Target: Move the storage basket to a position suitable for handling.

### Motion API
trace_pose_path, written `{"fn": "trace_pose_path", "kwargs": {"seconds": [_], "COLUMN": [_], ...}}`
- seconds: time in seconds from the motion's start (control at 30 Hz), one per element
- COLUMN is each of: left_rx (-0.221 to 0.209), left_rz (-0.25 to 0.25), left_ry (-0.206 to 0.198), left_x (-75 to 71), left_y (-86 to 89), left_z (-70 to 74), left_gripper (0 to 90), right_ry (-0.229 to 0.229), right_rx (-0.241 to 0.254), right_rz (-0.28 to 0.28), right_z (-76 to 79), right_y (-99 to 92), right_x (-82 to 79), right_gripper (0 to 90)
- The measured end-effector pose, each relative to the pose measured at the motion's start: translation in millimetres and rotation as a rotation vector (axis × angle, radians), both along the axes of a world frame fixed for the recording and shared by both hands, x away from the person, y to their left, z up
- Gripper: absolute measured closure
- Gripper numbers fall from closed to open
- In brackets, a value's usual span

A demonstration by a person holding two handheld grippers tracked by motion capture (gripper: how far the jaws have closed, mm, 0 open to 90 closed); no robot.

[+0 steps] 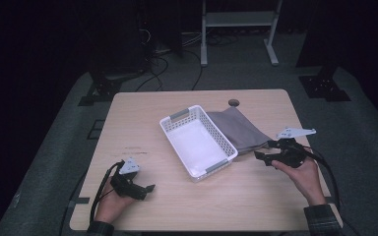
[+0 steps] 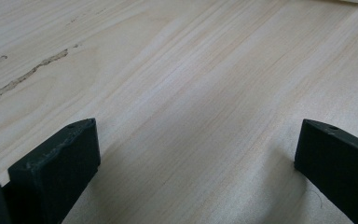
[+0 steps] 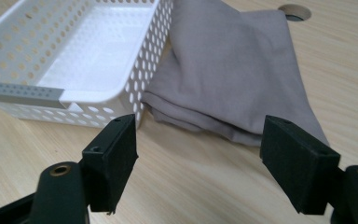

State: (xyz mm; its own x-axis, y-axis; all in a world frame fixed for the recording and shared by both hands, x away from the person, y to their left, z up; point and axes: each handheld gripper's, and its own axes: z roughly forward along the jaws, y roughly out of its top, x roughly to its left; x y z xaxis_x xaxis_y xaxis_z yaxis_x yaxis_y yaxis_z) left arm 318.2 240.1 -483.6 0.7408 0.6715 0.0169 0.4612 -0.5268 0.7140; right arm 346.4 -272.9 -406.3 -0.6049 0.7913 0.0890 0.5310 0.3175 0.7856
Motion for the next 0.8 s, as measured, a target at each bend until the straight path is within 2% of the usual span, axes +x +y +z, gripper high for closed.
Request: {"fn": "trace_pose_path", "kwargs": {"seconds": [0.33,0.5,0.8], "left_rx": [0.000,-0.002,-0.002], "left_rz": [0.000,0.001,0.001], "left_ry": [0.000,-0.002,0.000], "left_x": [0.0,0.0,0.0], "left_y": [0.0,-0.1,-0.1], "left_z": [0.0,-0.2,-0.1], "left_gripper": [0.0,0.0,0.0], "right_ry": [-0.010,0.002,0.004], "right_rx": [0.012,0.030,0.017], "right_rz": [0.040,0.056,0.097], "right_z": [9.6,11.6,12.6], "right_y": [18.7,27.0,43.7], "right_x": [5.1,10.1,19.3], "right_gripper": [28.5,34.0,39.7]}}
